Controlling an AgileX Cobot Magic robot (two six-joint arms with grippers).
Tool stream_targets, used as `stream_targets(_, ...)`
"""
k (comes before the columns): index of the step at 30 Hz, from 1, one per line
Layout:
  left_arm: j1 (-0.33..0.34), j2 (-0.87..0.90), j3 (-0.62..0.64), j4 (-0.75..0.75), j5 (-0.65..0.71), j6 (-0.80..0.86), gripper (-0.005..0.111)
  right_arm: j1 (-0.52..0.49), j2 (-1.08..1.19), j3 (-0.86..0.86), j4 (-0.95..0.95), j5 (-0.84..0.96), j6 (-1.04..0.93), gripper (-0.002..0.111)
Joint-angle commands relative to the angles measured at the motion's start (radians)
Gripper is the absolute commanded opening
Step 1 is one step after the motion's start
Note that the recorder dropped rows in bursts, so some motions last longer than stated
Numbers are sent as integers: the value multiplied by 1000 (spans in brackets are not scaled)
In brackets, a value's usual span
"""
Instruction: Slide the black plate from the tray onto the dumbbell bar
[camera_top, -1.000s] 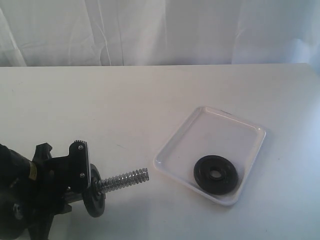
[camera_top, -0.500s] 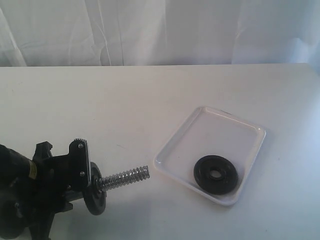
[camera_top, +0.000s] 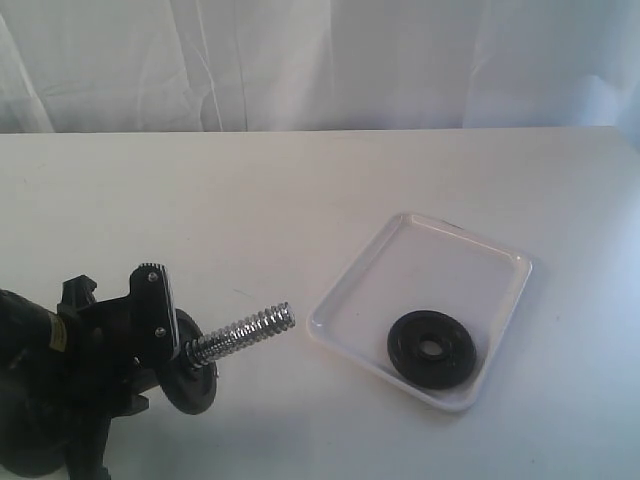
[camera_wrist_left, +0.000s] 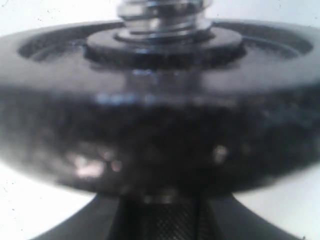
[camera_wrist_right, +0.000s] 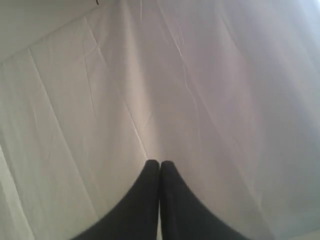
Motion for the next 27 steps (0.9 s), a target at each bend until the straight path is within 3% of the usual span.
stream_targets(1,-3,-39,-21,-5,-73,-9,0,4,-5,-34,-8,381,223,0)
stream_targets(3,-3,-39,-21,-5,-75,-9,0,4,-5,-57,-8,521,201,0)
stream_targets(9,-3,-39,-21,-5,-75,-9,0,27,190,-176,-6,605,30,0)
stream_targets(13,-3,-39,-21,-5,-51,-9,0,96,583,-452,30,809,-262,0)
stream_targets(15,-3,-39,-21,-5,-49,-9,0,139,845,-668,55,1023,-450,0)
stream_targets(18,-3,-39,-21,-5,-49,-9,0,185,1113,-850,65,1211,-482,0)
stream_targets(23,-3,-39,-21,-5,-49,-11,0,323,1411,-991,67,1229,-646,0)
stream_targets(27,-3,-39,-21,-5,-47,-10,0,349,1476,-1032,72,1184,-625,0)
